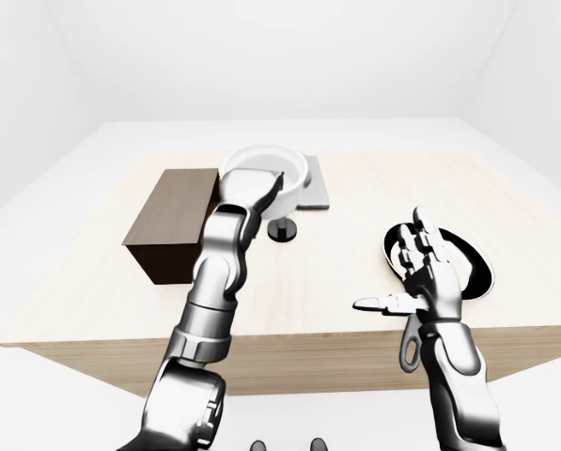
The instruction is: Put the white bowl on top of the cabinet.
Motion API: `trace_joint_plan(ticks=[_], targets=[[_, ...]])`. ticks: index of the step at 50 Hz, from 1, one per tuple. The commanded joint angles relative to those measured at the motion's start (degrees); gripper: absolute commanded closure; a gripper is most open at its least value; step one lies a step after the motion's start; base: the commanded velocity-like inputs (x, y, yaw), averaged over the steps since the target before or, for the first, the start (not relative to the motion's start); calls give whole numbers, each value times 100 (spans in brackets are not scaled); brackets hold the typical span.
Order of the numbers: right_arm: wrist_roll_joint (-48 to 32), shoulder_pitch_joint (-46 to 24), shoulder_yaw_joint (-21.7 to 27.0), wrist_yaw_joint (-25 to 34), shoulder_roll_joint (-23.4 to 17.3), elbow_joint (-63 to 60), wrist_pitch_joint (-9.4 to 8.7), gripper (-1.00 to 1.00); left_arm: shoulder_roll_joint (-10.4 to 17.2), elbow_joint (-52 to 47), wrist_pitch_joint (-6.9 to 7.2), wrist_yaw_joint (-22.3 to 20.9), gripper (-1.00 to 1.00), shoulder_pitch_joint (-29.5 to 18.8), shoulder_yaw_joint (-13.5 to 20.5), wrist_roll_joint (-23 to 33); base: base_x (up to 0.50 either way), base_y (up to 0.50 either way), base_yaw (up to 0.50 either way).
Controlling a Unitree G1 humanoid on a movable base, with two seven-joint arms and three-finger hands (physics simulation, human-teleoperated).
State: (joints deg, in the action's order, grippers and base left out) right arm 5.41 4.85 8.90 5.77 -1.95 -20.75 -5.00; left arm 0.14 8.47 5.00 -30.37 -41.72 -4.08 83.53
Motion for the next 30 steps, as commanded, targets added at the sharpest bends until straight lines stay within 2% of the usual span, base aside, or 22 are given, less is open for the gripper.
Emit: trace_joint_plan(ticks=[1,16,30], targets=[[-37,1,-44,-12,11,34,0,-100,350,117,0,180,100,-466,219,-24,0,0,0],[-48,21,-53,3,11,42,0,-100,960,60,0,-58,100,-770,507,-213,0,0,0],[-97,20,-120,-15,27,90,0,-100,1365,237,0,-2,100,-885,677,-435,0,0,0]])
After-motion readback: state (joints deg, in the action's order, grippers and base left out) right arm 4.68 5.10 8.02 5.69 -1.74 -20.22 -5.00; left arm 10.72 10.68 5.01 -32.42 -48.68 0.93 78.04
